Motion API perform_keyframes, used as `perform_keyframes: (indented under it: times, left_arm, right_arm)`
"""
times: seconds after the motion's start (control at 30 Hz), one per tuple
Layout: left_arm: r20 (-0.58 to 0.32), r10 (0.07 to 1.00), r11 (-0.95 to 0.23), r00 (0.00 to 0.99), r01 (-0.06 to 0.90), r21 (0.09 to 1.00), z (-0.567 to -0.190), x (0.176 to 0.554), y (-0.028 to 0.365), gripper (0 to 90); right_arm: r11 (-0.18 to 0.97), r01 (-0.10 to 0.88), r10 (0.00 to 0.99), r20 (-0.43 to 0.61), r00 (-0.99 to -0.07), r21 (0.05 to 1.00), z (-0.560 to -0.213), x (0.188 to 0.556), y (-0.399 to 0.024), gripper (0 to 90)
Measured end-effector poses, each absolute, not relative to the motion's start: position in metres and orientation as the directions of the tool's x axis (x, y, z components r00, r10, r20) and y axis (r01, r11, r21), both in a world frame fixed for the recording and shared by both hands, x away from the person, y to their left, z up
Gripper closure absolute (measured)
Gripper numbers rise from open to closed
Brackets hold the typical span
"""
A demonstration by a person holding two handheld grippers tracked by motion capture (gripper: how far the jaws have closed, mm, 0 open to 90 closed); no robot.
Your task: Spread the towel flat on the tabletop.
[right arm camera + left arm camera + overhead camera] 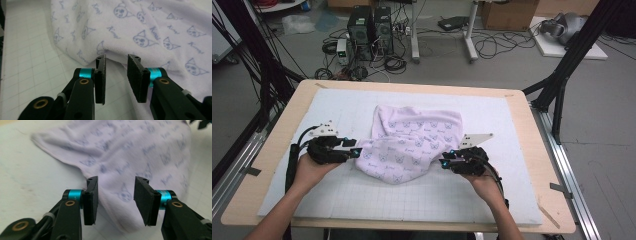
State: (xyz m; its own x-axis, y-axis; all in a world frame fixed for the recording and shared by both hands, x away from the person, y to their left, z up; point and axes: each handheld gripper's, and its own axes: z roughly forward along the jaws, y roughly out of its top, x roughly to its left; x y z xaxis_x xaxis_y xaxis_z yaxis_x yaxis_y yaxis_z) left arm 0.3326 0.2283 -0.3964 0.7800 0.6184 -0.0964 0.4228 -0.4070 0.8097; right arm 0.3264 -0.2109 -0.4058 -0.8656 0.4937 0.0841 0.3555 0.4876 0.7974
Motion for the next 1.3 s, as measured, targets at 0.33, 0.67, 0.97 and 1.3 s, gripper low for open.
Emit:
perform_keyframes:
  times: [0.33, 0.67, 0.97, 1.3]
  left_arm:
    - [-0.083, 0.557, -0.533, 0.827, 0.432, 0.728, -0.437, 0.336, 0.185, 55.3]
    - [-0.048, 0.581, -0.514, 0.813, 0.411, 0.753, -0.426, 0.333, 0.193, 87.5]
    - [-0.019, 0.570, -0.491, 0.821, 0.359, 0.794, -0.396, 0.319, 0.203, 88.0]
    - [0.030, 0.572, -0.474, 0.819, 0.300, 0.828, -0.350, 0.320, 0.204, 88.1]
  right_arm:
    - [0.523, 0.391, 0.512, 0.088, -0.855, 0.757, -0.428, 0.346, -0.186, 63.6]
    - [0.514, 0.394, 0.507, 0.100, -0.856, 0.762, -0.436, 0.356, -0.173, 86.9]
    - [0.510, 0.323, 0.466, 0.059, -0.883, 0.797, -0.397, 0.331, -0.194, 87.3]
    - [0.512, 0.260, 0.441, 0.010, -0.898, 0.819, -0.347, 0.325, -0.206, 87.3]
